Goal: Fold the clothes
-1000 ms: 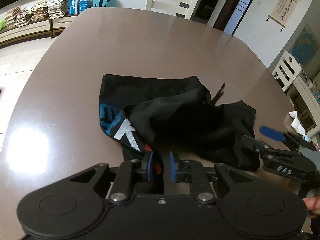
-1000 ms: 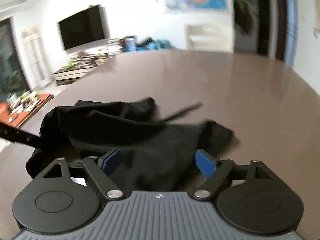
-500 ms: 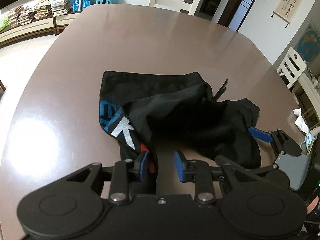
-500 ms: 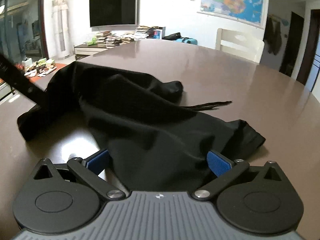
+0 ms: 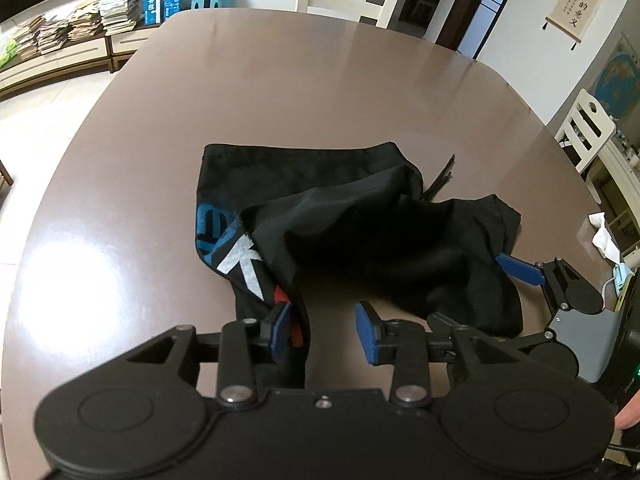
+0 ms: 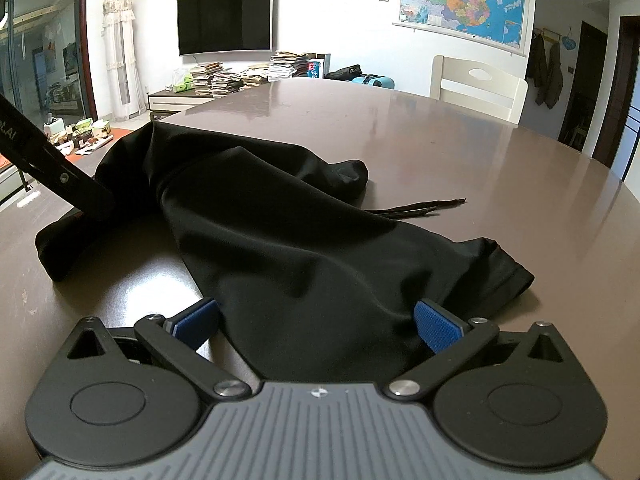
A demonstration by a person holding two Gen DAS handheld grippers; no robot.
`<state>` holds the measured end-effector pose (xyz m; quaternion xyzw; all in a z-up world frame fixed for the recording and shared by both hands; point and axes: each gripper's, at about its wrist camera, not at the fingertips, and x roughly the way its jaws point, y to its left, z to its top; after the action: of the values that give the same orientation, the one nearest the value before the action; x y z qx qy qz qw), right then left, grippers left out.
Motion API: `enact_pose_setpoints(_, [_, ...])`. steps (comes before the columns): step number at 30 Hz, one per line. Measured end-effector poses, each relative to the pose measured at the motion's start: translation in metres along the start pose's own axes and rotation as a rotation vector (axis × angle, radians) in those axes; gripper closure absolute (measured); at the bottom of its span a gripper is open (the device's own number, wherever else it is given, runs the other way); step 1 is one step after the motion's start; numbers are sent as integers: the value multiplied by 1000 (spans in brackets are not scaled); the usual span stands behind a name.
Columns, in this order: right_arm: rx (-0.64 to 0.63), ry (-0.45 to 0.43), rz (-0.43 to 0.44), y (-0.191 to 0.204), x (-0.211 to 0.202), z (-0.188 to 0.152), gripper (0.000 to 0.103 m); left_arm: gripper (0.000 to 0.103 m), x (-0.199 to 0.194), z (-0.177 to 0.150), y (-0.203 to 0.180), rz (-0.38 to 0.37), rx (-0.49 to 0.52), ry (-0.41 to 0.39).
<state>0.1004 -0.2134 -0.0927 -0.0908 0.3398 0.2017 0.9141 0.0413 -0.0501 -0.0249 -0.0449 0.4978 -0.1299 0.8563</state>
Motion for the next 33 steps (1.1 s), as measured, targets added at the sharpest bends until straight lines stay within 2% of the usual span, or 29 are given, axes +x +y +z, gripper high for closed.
enact_pose_setpoints(18, [0,0,-1,0,0,-1,0,63,8,3,2,-15,26,27])
enact_pose_setpoints(25, [0,0,-1,1,1,-1,0,62,11,2,6,-25,15,35])
enact_pose_setpoints(33, [1,0,-1,1,1,-1,0,56,11,-5,16,-22,-16,19])
